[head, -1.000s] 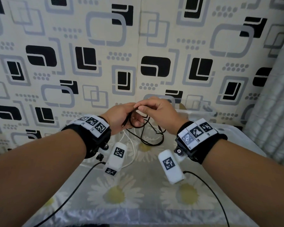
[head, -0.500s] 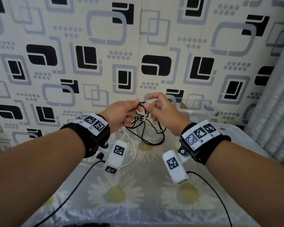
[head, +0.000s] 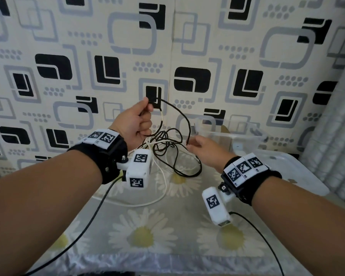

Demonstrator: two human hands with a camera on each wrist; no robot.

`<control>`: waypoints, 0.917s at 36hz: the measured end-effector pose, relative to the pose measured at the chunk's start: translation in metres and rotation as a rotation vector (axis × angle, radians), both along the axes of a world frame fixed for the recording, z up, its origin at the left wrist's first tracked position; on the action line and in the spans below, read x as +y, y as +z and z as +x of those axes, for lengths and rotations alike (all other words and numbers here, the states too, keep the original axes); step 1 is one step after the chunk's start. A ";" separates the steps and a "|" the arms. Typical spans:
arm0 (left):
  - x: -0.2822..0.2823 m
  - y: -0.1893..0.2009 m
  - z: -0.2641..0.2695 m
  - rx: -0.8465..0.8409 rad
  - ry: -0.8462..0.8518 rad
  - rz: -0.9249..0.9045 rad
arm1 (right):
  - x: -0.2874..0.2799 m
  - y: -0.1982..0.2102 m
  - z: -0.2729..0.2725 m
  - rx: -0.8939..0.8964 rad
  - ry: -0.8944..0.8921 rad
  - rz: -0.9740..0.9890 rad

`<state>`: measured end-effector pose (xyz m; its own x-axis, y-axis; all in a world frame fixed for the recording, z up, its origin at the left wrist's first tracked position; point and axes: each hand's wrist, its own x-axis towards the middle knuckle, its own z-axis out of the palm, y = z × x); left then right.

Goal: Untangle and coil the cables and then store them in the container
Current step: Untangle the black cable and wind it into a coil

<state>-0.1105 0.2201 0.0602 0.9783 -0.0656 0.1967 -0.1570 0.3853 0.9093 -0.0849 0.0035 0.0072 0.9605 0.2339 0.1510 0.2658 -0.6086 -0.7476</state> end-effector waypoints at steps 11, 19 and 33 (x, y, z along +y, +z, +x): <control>0.003 -0.003 0.002 0.008 0.050 -0.021 | 0.006 -0.008 -0.003 0.046 0.063 0.078; 0.005 -0.007 0.005 0.018 0.111 -0.014 | 0.006 -0.002 -0.013 -0.092 0.013 -0.045; 0.002 -0.013 0.009 0.017 0.213 0.048 | 0.026 -0.003 -0.023 -0.257 0.271 -0.280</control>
<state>-0.1018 0.2226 0.0472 0.9741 0.1339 0.1820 -0.2149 0.3011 0.9290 -0.1075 0.0293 0.0038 0.7988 0.5370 0.2714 0.5982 -0.6604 -0.4540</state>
